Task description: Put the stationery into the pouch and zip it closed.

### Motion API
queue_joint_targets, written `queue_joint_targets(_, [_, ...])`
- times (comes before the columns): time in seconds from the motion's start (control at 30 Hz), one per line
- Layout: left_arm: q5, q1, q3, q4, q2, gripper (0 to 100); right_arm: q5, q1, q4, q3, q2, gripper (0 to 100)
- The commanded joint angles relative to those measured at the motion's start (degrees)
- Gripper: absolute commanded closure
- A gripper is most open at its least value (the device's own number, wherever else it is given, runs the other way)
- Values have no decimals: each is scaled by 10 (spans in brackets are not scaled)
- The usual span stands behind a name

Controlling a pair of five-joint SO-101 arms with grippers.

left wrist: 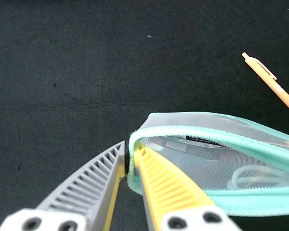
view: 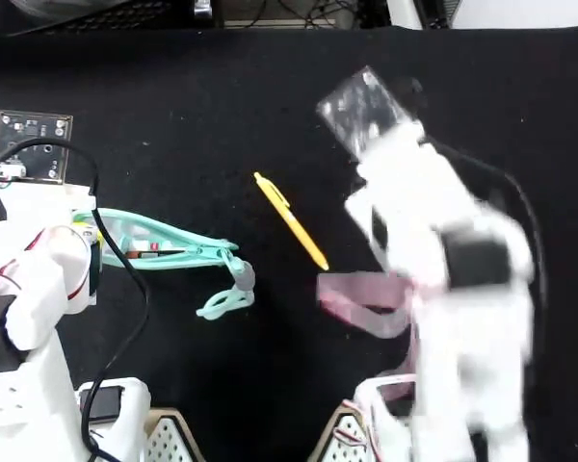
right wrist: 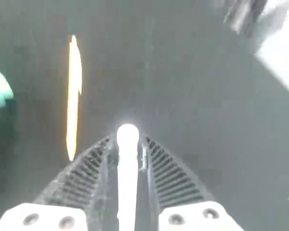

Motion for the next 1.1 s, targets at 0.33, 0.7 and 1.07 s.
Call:
queue_joint_targets(0.33, [-3, -4, 18, 6, 10, 970, -215, -345, -266, 7, -294, 987])
queue_joint_targets(0.7, [-4, -4, 18, 6, 10, 970, -217, -471, -435, 171, -282, 986])
queue_joint_targets(1.07, [-4, -5, 18, 6, 10, 970, -215, -477, -592, 361, -280, 986])
